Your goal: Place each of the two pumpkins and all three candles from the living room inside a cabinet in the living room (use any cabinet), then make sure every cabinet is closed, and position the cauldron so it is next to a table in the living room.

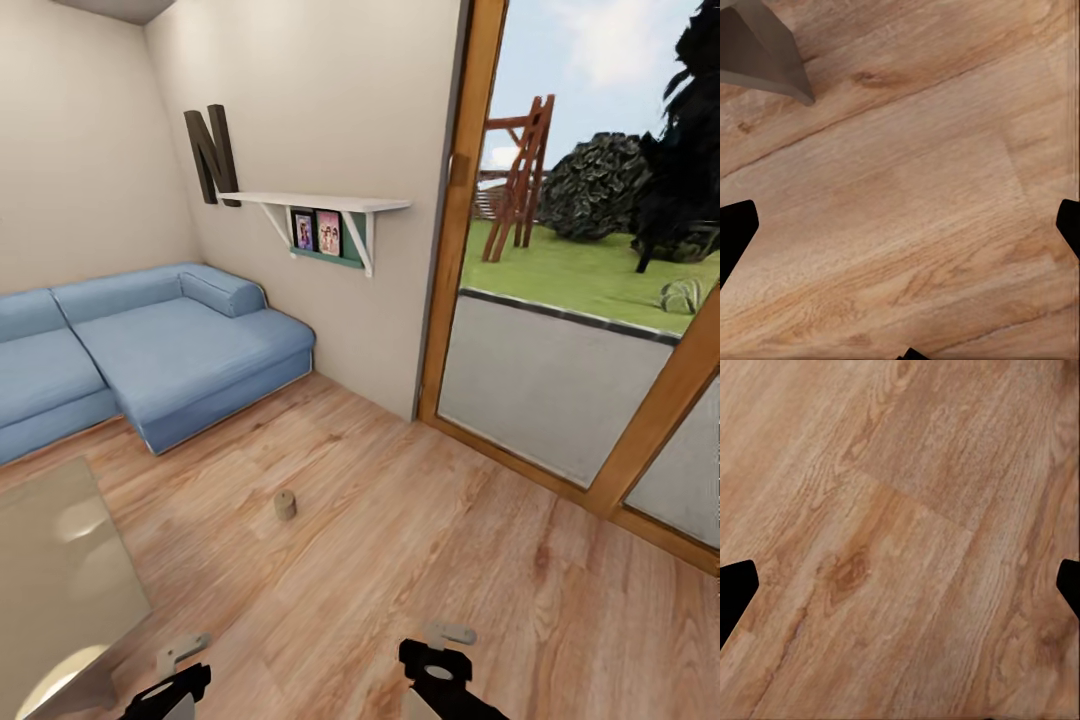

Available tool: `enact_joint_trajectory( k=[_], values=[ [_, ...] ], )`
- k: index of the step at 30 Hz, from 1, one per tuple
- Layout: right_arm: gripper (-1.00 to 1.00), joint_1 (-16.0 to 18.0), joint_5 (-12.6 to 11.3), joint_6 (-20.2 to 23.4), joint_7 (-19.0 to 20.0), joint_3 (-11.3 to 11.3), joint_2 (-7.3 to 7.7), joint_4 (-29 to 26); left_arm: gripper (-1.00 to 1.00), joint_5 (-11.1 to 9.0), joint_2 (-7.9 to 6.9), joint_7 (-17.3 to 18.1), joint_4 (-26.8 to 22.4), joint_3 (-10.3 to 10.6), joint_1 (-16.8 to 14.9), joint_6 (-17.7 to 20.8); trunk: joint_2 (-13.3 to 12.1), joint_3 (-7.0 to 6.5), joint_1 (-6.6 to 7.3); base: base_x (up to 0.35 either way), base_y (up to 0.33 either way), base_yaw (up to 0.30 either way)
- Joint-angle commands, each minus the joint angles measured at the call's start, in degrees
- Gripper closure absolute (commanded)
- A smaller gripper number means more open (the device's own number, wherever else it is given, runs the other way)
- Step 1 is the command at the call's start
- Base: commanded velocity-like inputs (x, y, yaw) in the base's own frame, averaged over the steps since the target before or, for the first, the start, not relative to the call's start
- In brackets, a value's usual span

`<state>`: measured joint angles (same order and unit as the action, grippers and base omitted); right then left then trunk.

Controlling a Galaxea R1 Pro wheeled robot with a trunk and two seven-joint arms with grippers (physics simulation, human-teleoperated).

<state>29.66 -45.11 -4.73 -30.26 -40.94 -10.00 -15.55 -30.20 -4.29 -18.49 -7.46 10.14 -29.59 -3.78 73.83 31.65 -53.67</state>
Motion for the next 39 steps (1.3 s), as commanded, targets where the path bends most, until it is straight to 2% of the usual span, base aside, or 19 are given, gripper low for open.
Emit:
enact_joint_trajectory(
  k=[1, 4, 8, 29, 39],
  values=[
    [-1.0, 0.05, -0.56, -0.36, -0.65, -0.35, 0.0, 0.8, -1.0, -0.56, -0.01, -0.23, -0.01, 0.49, -0.03, -0.17, 0.03, 0.05, -0.01, 0.098, -0.284, 0.0],
    [-1.0, 0.05, -0.52, -0.63, -1.96, -0.33, 0.0, 3.98, -1.0, -0.56, -0.01, -0.23, -0.01, 0.49, -0.03, -0.17, 0.03, 0.05, -0.01, 0.138, -0.256, 0.0],
    [-1.0, 0.05, -0.55, -0.72, -2.8, -0.19, 0.0, 5.25, -1.0, -0.56, -0.01, -0.23, -0.01, 0.49, -0.01, -0.17, 0.03, 0.05, -0.01, 0.259, -0.097, 0.0],
    [-1.0, 0.05, -0.11, -2.91, -2.82, -0.45, 0.0, 4.48, -1.0, -0.56, -0.01, -0.23, -0.01, 0.49, 0.06, -0.17, 0.03, 0.05, -0.01, 0.328, -0.006, 0.0],
    [-1.0, 0.05, 0.18, -2.91, -2.88, -0.53, 0.0, 4.47, -1.0, -0.56, -0.01, -0.23, -0.01, 0.49, 0.06, -0.17, 0.03, 0.05, -0.01, 0.303, -0.15, 0.0]
  ],
)
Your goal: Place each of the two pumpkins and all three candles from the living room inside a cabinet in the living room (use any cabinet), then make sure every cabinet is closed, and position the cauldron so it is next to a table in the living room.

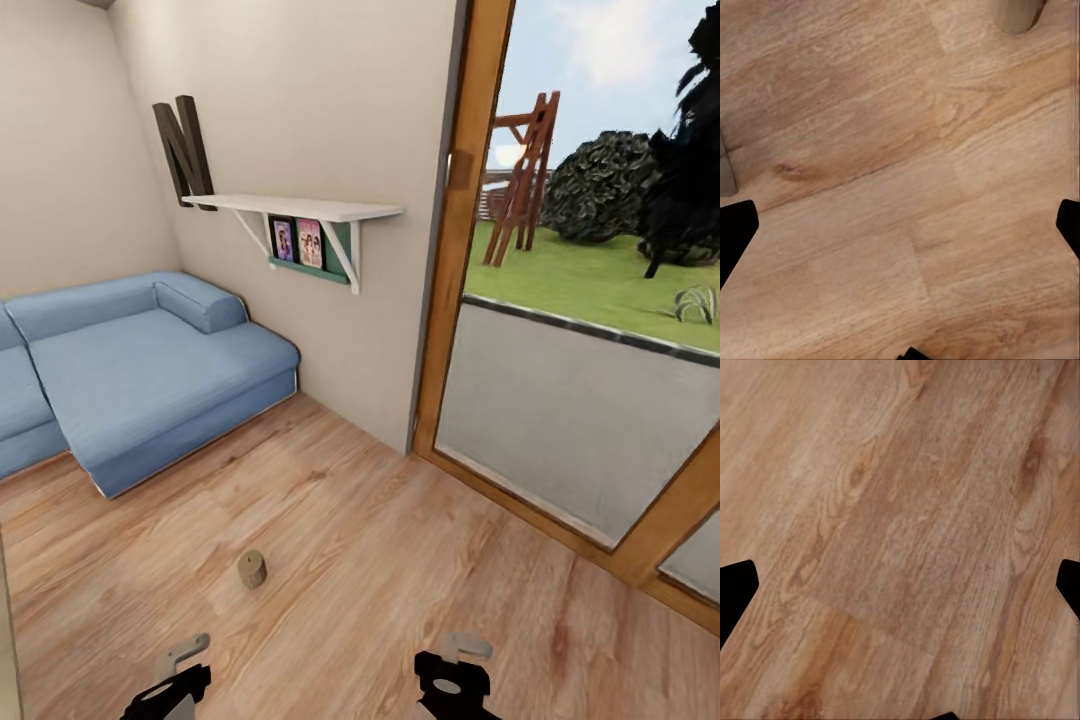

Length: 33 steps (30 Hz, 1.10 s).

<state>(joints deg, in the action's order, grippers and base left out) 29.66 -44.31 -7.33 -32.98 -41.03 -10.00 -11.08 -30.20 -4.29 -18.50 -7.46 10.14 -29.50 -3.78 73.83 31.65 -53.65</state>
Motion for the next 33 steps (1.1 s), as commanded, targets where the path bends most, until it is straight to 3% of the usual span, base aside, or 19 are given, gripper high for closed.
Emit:
enact_joint_trajectory(
  k=[1, 15, 33],
  values=[
    [-1.0, 0.04, -0.61, -0.32, -0.16, -0.45, 0.0, 0.01, -1.0, -0.56, -0.02, -0.22, -0.01, 0.49, -0.03, -0.17, 0.03, 0.05, -0.03, 0.279, -0.217, 0.0],
    [-1.0, 0.04, -0.51, -0.32, -0.13, -0.54, 0.0, 0.01, -1.0, -0.56, -0.02, -0.22, -0.01, 0.93, -0.03, -0.17, 0.03, 0.05, -0.03, 0.259, -0.229, 0.0],
    [-1.0, 0.04, -0.25, -0.32, -0.07, -0.8, 0.0, 0.01, -1.0, -0.56, -0.02, -0.22, -0.01, 0.93, -0.03, -0.17, 0.03, 0.05, -0.03, 0.175, 0.014, 0.13]
  ],
)
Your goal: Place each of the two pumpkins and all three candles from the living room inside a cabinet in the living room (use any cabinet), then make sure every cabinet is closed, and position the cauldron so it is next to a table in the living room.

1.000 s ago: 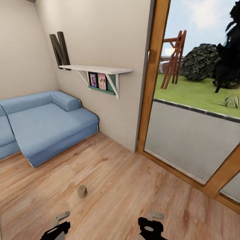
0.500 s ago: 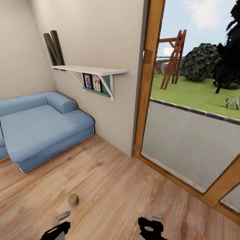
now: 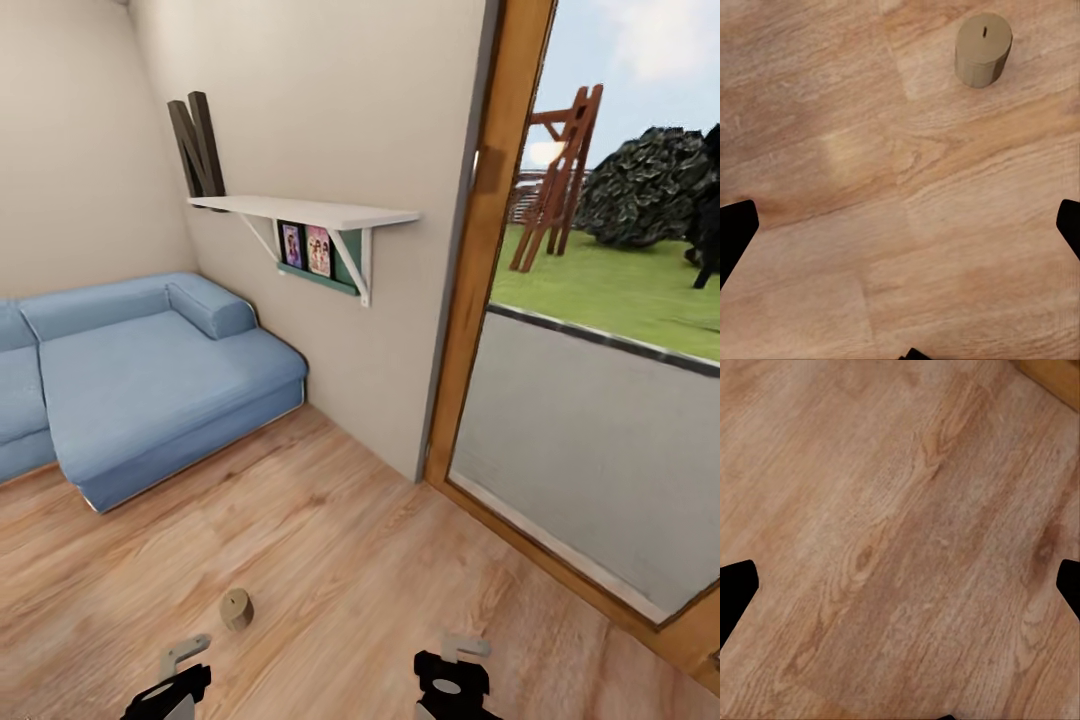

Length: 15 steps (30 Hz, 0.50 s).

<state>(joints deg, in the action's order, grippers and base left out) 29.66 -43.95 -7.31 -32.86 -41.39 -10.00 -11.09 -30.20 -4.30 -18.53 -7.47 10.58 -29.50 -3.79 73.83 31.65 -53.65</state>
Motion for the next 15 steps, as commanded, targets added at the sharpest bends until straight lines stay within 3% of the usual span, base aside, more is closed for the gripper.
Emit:
enact_joint_trajectory(
  k=[1, 15],
  values=[
    [-1.0, 0.04, -0.61, -0.33, -0.18, -0.47, 0.0, 0.01, -1.0, -0.56, -0.01, -0.19, 0.0, 0.51, -0.03, -0.16, 0.03, 0.05, -0.03, 0.251, 0.006, 0.275],
    [-1.0, 0.04, -0.61, -0.33, -0.18, -0.53, 0.0, 0.01, -1.0, -0.56, -0.01, -0.19, 0.0, 0.49, -0.03, -0.16, 0.03, 0.05, -0.03, 0.039, 0.012, 0.285]
  ],
)
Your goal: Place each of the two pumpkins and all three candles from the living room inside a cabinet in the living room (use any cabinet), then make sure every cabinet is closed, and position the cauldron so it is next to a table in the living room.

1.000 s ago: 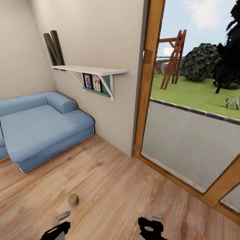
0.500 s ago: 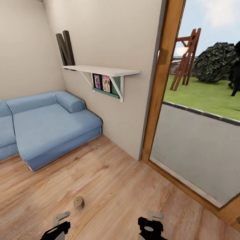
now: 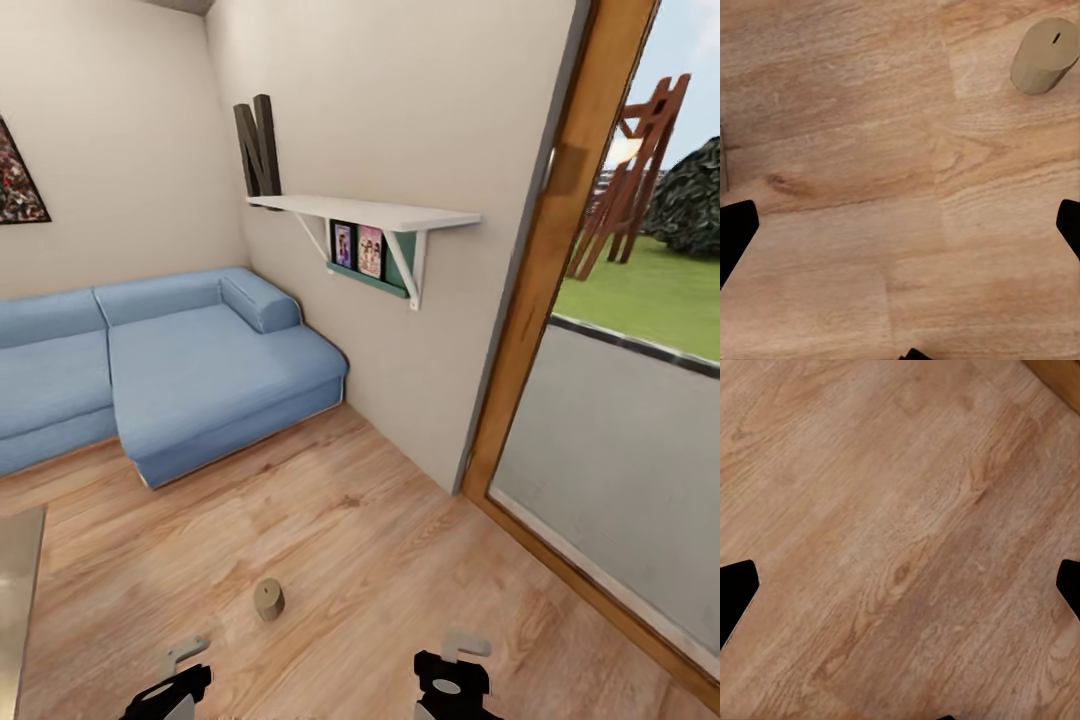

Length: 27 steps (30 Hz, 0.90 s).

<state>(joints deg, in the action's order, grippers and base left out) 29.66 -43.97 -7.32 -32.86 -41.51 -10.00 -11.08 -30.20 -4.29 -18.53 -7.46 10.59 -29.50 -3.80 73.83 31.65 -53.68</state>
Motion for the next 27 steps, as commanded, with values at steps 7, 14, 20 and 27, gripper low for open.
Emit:
enact_joint_trajectory(
  k=[7, 14, 20, 27],
  values=[
    [-1.0, 0.04, -0.6, -0.32, -0.17, -0.41, 0.0, 0.0, -1.0, -0.57, -0.01, -0.19, -0.01, 0.49, -0.03, -0.16, 0.03, 0.05, 0.0, 0.074, 0.042, 0.286],
    [-1.0, 0.04, -0.6, -0.32, -0.13, -0.41, 0.0, 0.0, -1.0, -0.57, -0.01, -0.19, -0.01, 0.49, -0.03, -0.16, 0.03, 0.05, 0.0, 0.102, 0.001, 0.286],
    [-1.0, 0.04, -0.6, -0.32, -0.1, -0.41, 0.0, 0.0, -1.0, -0.57, -0.01, -0.19, -0.01, 0.49, -0.03, -0.16, 0.03, 0.05, 0.0, 0.106, -0.032, 0.286],
    [-1.0, 0.04, -0.56, -0.32, -0.11, -0.41, 0.0, 0.0, -1.0, -0.57, -0.01, -0.19, -0.01, 0.49, -0.03, -0.16, 0.03, 0.05, 0.0, 0.119, -0.088, 0.286]
  ],
)
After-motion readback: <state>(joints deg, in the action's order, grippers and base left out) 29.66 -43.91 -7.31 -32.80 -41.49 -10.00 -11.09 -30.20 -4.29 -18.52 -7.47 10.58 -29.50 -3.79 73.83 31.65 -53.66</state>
